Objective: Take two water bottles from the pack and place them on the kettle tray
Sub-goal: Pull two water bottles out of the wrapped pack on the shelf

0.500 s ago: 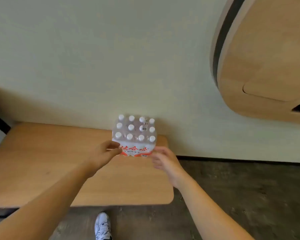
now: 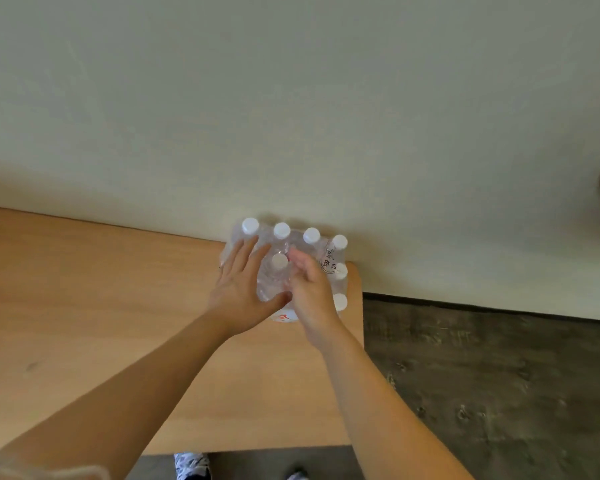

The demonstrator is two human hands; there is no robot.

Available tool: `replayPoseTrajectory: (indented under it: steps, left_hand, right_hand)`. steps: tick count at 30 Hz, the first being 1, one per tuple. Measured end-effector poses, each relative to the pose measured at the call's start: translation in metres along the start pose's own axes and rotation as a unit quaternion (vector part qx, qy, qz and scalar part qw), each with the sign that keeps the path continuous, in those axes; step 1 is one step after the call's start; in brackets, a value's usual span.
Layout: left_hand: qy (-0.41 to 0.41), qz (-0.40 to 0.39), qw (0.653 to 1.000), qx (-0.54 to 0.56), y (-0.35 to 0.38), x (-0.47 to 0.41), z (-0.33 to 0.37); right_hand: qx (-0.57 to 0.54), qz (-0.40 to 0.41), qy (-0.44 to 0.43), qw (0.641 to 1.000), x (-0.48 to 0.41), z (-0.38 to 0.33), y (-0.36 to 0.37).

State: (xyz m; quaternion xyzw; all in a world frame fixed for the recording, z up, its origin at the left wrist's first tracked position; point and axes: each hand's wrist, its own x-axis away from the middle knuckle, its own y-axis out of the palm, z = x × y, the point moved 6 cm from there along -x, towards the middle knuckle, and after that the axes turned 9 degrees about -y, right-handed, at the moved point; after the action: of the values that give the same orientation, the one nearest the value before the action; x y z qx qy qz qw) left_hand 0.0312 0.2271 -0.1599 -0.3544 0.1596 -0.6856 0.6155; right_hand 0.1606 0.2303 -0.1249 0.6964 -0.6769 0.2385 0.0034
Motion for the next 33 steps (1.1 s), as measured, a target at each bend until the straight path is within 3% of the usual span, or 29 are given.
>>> replayPoseTrajectory:
  steps: [4, 7, 12, 17, 22, 27, 33]
  left_hand:
    - [0.022, 0.056, 0.996, -0.071, 0.009, -0.023, -0.001]
    - [0.022, 0.055, 0.993, -0.104, 0.015, -0.030, -0.002]
    - [0.004, 0.052, 0.979, -0.197, 0.022, -0.033, -0.004]
    - [0.008, 0.077, 0.967, -0.241, 0.023, -0.034, -0.004]
    - [0.012, 0.080, 0.963, -0.257, 0.026, -0.037, -0.003]
    - [0.010, 0.092, 0.960, -0.266, 0.027, -0.042, -0.001]
    - [0.017, 0.094, 0.961, -0.261, 0.026, -0.041, 0.001]
  right_hand:
    - [0.234, -0.031, -0.139, 0.962, -0.027, -0.002, -0.010]
    - [0.354, -0.076, -0.177, 0.915, -0.041, 0.005, -0.023]
    - [0.563, -0.134, -0.263, 0.772, -0.053, 0.011, -0.029]
    - [0.625, -0.119, -0.275, 0.720, -0.055, 0.011, -0.022]
    - [0.693, -0.189, -0.243, 0.651, -0.057, 0.016, -0.018]
    - [0.695, -0.190, -0.264, 0.641, -0.060, 0.016, -0.016]
    - [0.643, -0.161, -0.324, 0.674, -0.061, 0.010, -0.027]
